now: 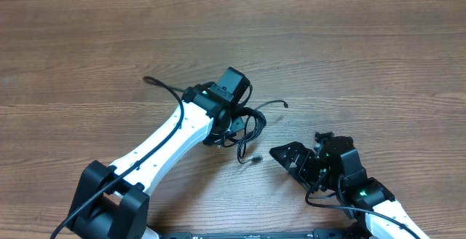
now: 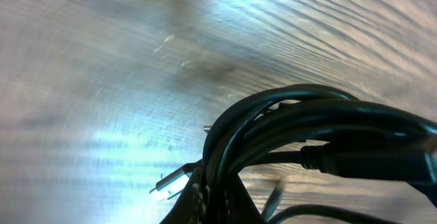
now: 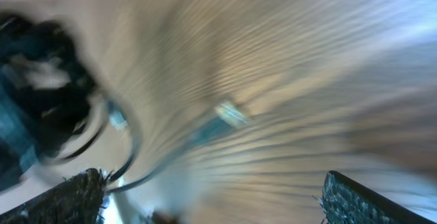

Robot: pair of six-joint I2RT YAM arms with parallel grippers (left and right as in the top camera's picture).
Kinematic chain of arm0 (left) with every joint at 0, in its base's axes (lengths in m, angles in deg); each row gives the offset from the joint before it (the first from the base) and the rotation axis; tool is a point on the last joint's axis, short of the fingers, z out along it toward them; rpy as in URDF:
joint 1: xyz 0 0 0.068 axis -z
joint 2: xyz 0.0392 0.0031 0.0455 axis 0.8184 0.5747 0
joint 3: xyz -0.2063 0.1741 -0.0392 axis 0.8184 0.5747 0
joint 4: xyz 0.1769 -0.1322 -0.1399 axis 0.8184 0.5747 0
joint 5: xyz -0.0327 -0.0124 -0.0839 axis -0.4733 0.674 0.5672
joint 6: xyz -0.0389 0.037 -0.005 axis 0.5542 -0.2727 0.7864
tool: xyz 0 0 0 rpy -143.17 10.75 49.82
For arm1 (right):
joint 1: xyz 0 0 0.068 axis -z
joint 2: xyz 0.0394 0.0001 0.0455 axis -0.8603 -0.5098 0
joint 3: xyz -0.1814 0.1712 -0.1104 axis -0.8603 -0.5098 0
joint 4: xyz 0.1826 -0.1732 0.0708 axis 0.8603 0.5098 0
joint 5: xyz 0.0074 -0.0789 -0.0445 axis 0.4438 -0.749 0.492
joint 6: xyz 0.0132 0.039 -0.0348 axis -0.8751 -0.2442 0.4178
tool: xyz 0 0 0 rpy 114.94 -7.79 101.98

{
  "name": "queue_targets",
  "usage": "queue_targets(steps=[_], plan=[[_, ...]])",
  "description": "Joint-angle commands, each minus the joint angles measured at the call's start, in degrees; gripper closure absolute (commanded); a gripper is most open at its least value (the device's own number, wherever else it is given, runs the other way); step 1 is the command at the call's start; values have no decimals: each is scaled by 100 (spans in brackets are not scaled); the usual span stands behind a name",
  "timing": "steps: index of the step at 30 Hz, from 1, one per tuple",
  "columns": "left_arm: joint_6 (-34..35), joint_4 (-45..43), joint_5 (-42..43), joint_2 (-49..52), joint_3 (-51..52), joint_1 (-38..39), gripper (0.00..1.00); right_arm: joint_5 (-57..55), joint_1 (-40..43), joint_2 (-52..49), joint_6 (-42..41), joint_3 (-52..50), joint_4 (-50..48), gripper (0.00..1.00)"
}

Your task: Untangle cables

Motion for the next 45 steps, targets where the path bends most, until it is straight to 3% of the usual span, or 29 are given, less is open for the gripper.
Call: queue_targets(steps=[1,8,12,17,24,29,31,45], plan=[[1681,136,313,-87,-87,-166,96,1211,-28,35,815,76,-389,0],[2621,269,876,-87,-87,-345,96,879,-439,35,1403,76,-1290,0],[3224,481,1220,-87,-87,-369,96,-203,-1069,35,1405,76,-1805,0],[3303,682,1252,-87,-87,-369,96,-1980,-1882,35,1733,76,-2013,0],[3303,717,1784,-87,-87,-367,96,-3014,-2479,15,2131,76,-2162,14],[3303,750,1941,-87,-87,-348,96,-3145,-2503,-190,2127,76,-2328,19],[3303,761,1958,-87,-87,-341,96,-3071,-2505,-442,2122,76,-2520,26],[3456,732,1934,-87,-87,-341,96,-2568,-2505,-787,2083,76,-2916,32]])
